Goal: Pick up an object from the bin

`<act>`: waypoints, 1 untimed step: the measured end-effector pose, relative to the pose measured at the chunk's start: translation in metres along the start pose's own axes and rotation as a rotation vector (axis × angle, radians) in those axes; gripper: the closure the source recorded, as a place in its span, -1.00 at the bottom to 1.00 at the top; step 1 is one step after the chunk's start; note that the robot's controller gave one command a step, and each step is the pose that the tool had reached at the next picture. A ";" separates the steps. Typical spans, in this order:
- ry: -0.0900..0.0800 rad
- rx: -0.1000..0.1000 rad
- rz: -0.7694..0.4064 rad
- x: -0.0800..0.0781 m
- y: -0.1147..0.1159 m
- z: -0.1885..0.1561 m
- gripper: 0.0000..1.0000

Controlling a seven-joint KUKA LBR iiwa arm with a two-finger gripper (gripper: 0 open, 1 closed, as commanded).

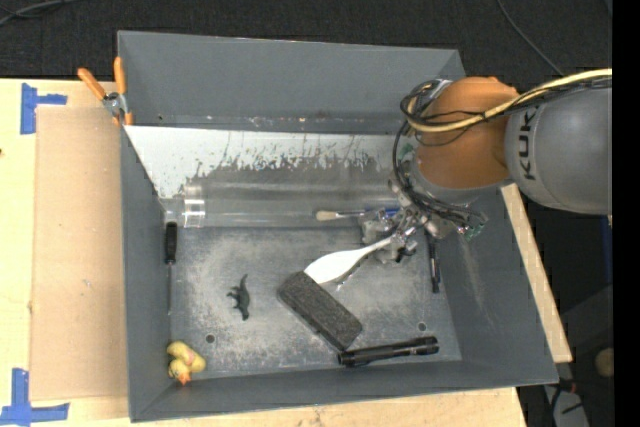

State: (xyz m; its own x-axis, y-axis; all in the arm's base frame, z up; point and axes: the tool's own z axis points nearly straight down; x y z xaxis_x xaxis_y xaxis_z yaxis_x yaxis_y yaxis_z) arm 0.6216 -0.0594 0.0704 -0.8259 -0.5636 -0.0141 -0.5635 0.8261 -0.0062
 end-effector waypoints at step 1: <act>0.000 0.000 0.000 0.000 0.000 0.000 1.00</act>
Offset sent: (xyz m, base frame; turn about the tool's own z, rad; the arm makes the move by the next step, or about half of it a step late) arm 0.0001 -0.0002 0.0366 0.0002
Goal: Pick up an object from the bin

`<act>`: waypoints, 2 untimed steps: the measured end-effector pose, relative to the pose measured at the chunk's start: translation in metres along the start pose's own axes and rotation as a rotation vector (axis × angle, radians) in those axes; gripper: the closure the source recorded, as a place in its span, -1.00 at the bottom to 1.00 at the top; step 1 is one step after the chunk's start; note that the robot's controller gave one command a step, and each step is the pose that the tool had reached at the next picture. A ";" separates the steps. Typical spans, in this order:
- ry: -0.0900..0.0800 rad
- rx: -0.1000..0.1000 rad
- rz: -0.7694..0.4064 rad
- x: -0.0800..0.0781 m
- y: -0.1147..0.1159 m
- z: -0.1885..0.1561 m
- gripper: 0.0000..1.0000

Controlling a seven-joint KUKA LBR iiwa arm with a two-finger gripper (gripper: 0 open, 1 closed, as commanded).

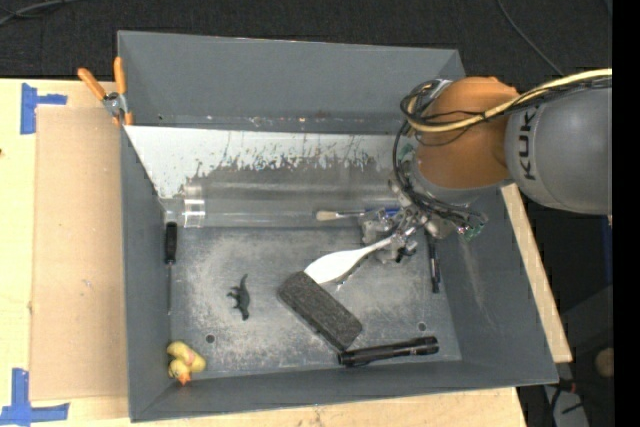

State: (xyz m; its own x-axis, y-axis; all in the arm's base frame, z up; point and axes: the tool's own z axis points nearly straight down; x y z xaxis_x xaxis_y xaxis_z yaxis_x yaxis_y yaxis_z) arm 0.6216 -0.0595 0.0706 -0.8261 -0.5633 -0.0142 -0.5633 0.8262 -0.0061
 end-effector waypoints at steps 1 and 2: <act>0.002 -0.003 0.000 0.000 0.001 -0.019 1.00; 0.003 -0.005 0.000 -0.001 0.002 -0.056 1.00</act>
Offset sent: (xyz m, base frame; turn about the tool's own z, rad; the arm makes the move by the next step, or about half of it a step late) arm -0.0015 0.0005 0.0726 -0.0003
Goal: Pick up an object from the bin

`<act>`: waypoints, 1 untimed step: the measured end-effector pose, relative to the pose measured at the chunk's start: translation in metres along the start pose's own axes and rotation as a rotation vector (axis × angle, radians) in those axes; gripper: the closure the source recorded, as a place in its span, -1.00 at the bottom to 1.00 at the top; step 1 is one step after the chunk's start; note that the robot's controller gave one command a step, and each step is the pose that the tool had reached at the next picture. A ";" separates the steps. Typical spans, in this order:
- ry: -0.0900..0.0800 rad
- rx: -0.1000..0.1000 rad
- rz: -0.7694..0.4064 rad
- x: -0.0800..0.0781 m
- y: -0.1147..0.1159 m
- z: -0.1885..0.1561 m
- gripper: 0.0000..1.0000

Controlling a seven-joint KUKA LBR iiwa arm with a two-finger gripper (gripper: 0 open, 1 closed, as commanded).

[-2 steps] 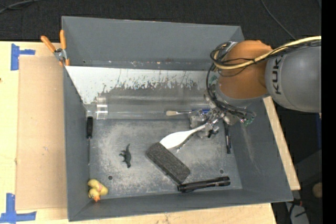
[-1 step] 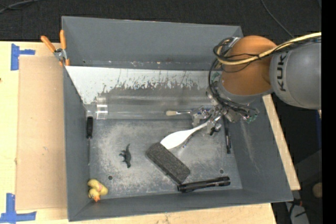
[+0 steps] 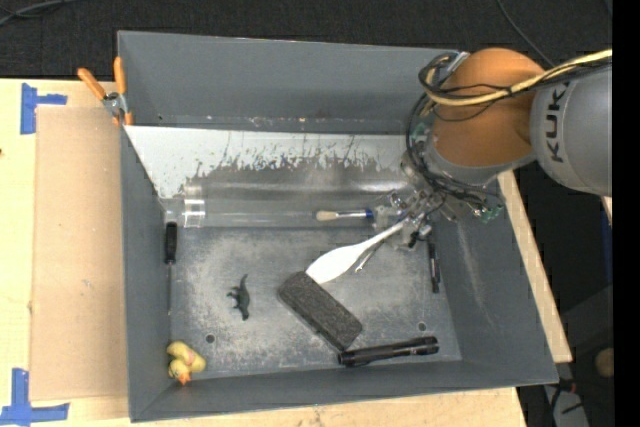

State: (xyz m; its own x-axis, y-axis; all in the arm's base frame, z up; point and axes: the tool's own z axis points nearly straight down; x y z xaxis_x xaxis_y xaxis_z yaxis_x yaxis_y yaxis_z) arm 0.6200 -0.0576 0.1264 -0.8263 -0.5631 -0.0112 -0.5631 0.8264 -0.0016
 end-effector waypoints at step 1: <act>-0.001 0.000 0.002 -0.001 0.000 -0.030 1.00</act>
Offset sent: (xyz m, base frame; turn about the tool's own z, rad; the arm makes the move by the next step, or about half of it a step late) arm 0.0005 0.0006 0.0236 0.0008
